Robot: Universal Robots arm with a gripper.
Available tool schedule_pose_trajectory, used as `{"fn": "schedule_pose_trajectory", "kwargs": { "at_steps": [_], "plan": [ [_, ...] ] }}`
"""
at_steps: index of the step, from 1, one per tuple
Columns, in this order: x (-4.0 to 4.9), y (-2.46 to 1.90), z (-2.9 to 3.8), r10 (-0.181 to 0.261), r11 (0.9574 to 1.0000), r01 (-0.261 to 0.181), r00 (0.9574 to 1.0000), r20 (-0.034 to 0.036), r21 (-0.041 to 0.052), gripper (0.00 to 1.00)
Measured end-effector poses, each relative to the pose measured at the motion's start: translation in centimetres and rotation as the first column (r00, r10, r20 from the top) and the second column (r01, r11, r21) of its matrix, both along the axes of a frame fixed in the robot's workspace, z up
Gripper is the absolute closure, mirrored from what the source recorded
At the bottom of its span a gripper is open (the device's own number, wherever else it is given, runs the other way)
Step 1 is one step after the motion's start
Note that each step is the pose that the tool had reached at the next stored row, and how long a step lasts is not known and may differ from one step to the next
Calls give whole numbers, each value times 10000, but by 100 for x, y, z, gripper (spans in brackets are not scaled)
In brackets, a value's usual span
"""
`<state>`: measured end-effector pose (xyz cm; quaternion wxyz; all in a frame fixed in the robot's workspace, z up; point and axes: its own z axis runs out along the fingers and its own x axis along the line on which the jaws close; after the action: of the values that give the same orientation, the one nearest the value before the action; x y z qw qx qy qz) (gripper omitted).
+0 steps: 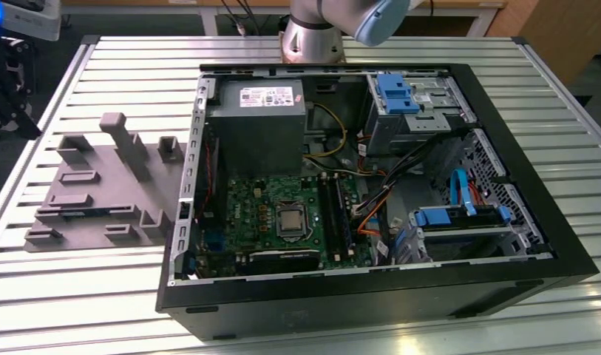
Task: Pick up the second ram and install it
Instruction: 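Pick up the second ram and move it above second insertion slot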
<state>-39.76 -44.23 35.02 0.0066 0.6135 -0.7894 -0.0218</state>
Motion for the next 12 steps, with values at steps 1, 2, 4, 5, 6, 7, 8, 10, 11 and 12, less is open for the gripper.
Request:
{"fn": "schedule_pose_trajectory", "kwargs": {
  "at_steps": [1, 2, 4, 5, 6, 7, 8, 10, 11, 12],
  "plan": [
    [-25, 0, -5, 5, 10000, -5, 10000, 2, 3, 89],
    [-34, 0, -12, 78, 10000, -78, 10000, 3, 7, 89],
    [-33, 0, -20, 438, 9990, -438, 9990, -1, 5, 89],
    [-34, 0, -25, 611, 9981, -611, 9981, -1, 5, 89],
    [-34, 0, -31, 791, 9969, -791, 9969, 0, 5, 89],
    [-34, 0, -36, 970, 9953, -970, 9953, -1, 5, 89],
    [-34, 0, -41, 1154, 9933, -1154, 9933, -1, 5, 89],
    [-37, -1, -48, 1439, 9896, -1439, 9896, -1, 5, 89],
    [-40, -1, -48, 1442, 9896, -1442, 9896, 3, 5, 89],
    [-40, -1, -48, 1443, 9895, -1443, 9895, 4, 5, 89]
  ]
}}
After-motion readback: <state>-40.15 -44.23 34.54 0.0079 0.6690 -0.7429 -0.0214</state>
